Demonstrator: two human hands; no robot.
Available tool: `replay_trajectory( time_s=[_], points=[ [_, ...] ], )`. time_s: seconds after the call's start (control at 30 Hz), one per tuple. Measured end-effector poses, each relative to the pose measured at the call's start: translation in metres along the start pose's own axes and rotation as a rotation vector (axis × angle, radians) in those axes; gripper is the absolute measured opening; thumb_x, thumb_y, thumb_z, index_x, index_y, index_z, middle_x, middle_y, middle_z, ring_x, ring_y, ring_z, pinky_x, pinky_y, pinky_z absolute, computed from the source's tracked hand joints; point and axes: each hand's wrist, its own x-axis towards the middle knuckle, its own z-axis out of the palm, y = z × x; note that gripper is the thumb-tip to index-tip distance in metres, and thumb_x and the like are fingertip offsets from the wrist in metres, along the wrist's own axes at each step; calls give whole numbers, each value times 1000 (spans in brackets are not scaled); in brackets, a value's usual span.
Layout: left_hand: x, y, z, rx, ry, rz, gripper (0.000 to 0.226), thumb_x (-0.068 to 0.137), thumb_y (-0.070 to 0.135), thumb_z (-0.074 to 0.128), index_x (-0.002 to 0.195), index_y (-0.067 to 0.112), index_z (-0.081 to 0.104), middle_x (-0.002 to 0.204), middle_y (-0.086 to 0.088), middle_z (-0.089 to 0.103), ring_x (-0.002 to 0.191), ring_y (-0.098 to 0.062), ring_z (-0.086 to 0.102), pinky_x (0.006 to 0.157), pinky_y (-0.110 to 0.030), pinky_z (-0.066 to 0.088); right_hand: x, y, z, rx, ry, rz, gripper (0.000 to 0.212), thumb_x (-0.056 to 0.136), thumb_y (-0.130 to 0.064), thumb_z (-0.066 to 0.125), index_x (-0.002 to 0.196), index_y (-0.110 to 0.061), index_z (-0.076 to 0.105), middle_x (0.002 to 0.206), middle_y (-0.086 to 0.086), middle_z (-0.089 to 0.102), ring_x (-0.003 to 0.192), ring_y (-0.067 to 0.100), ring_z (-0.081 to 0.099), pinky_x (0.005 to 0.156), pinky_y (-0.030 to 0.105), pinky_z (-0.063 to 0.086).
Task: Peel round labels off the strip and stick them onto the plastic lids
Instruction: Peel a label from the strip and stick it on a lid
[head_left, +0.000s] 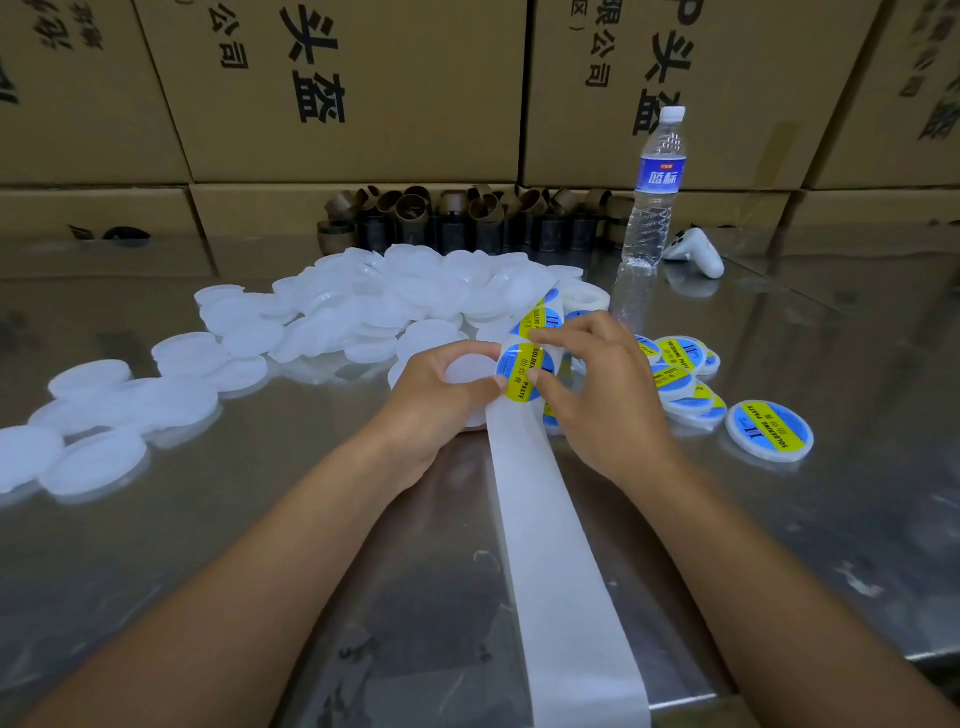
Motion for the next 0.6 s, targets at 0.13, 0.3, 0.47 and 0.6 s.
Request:
replay_trajectory(
  time_s=[0.13, 0.3, 0.47, 0.6],
  points=[
    [0, 1, -1, -25, -21, -22, 17, 88, 5, 66, 94, 20, 68, 119, -20, 63, 93, -25, 64, 92, -46, 53, 0, 1, 0, -2, 8, -19, 32, 83, -14, 70, 114, -21, 68, 105, -3, 55, 108, 19, 49, 85, 18, 31],
    [0, 1, -2, -46, -29, -35, 17, 89, 5, 64, 96, 20, 67, 120, -19, 64, 97, -27, 64, 95, -48, 51, -1, 2, -1, 27, 10, -42, 31, 83, -14, 69, 113, -21, 68, 112, 1, 65, 108, 20, 51, 83, 14, 28],
    [0, 1, -2, -35, -40, -30, 18, 89, 5, 64, 92, 23, 68, 105, -13, 67, 90, -24, 65, 95, -47, 52, -2, 2, -1, 53, 16, -36, 30, 83, -13, 70, 112, -21, 69, 111, -4, 68, 106, 18, 53, 82, 15, 31],
    [0, 0, -2, -36, -46, -17, 19, 90, 4, 63, 90, 23, 68, 102, -12, 67, 88, -24, 65, 94, -46, 52, -2, 2, 0, 34, 14, -45, 29, 83, -14, 70, 111, -21, 69, 111, -4, 67, 107, 18, 51, 82, 15, 30]
  ],
)
